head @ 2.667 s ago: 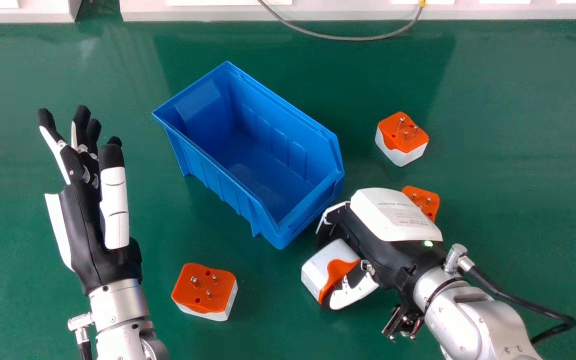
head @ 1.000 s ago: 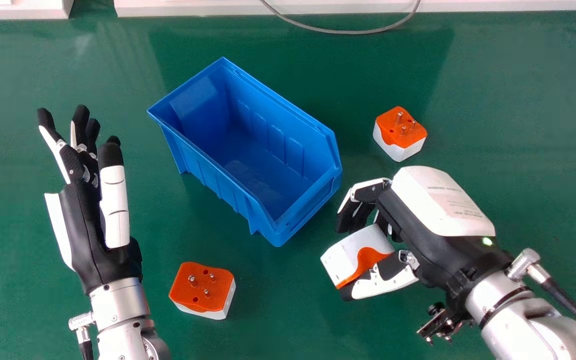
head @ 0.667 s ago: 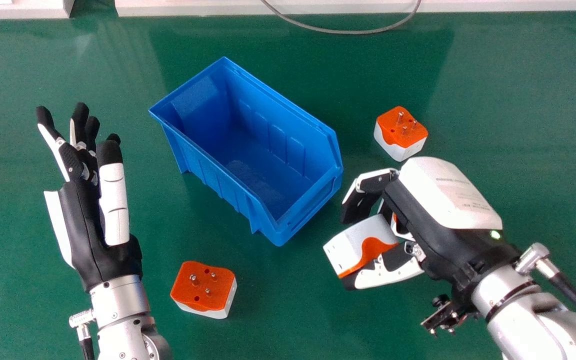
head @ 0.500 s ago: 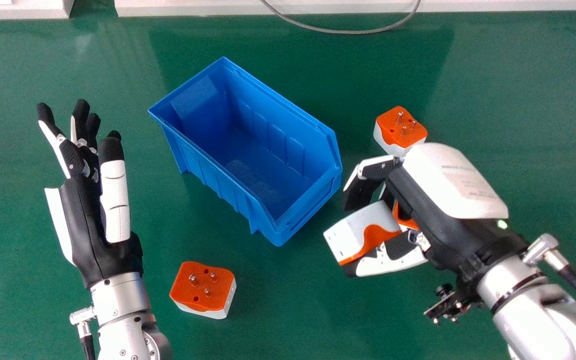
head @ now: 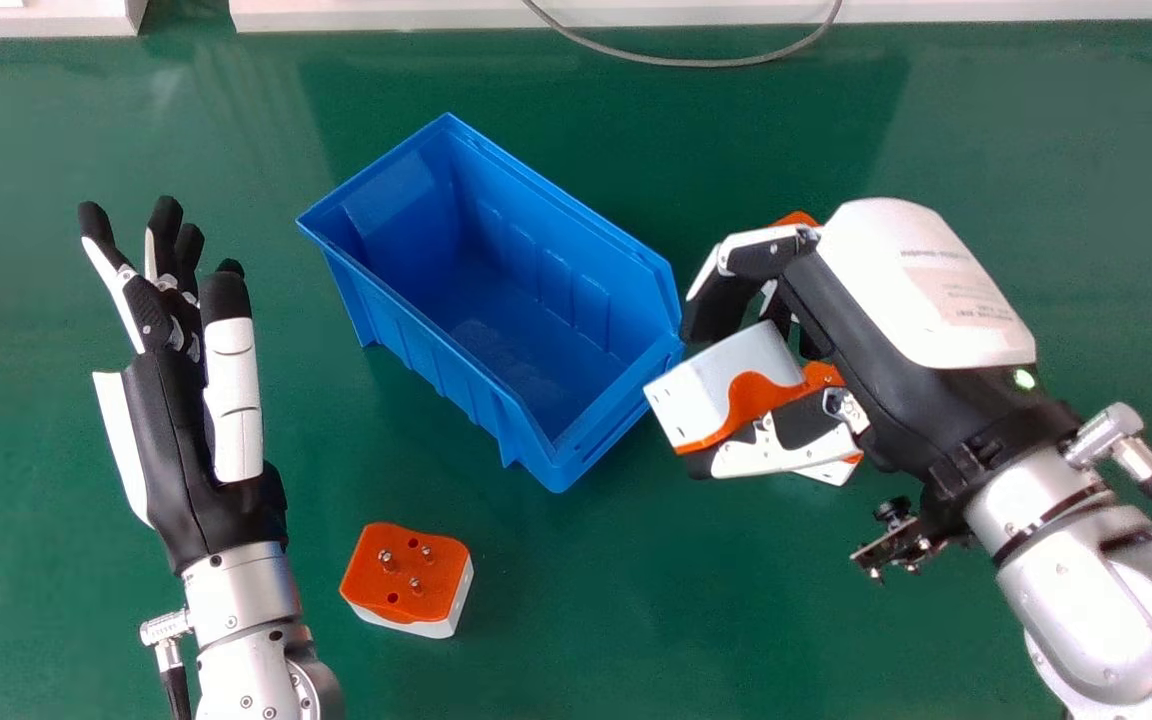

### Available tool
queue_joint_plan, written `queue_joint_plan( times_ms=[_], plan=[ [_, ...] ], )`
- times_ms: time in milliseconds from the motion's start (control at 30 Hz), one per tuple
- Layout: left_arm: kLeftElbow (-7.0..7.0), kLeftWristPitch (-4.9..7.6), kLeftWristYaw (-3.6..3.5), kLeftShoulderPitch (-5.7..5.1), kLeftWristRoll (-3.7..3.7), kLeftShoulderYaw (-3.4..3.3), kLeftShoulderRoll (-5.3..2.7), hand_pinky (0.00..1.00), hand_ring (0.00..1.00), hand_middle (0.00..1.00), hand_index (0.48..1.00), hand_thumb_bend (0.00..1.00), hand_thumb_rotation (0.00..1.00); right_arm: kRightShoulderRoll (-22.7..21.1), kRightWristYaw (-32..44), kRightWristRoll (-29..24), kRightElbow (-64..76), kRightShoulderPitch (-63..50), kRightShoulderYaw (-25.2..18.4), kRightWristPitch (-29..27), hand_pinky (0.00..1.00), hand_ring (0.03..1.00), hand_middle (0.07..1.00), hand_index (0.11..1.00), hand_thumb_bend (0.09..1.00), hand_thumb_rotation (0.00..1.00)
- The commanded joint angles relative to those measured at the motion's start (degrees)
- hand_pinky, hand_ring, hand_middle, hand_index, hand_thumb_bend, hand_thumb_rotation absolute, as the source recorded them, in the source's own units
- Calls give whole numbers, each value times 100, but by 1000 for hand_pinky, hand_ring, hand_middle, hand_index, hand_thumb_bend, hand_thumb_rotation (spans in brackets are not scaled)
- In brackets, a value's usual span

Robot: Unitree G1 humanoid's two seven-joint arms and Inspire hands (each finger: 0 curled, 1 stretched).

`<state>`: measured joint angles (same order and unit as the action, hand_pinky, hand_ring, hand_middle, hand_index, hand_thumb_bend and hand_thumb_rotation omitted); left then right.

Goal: Pick all objects and put in blue box

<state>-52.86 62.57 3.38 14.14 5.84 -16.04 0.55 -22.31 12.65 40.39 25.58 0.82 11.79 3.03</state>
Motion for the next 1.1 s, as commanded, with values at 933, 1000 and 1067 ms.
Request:
queue_joint_plan(
  times_ms=[933, 1000, 1067],
  plan=[
    [-54, 73, -183, 115, 173, -23, 39, 899, 958, 966, 965, 785, 822, 409, -236, 8, -1738, 2511, 479, -505, 303, 407, 489, 570, 492, 0],
    [-58, 60, -195, 128, 200, -27, 33, 899, 957, 964, 961, 789, 815, 429, -363, 229, -2038, 2728, 620, -540, 297, 406, 486, 554, 491, 0],
    [-72, 78, -206, 143, 211, -28, 34, 899, 956, 964, 959, 791, 810, 465, -442, 356, -2316, 2939, 737, -578, 282, 398, 485, 558, 489, 0]
  ],
)
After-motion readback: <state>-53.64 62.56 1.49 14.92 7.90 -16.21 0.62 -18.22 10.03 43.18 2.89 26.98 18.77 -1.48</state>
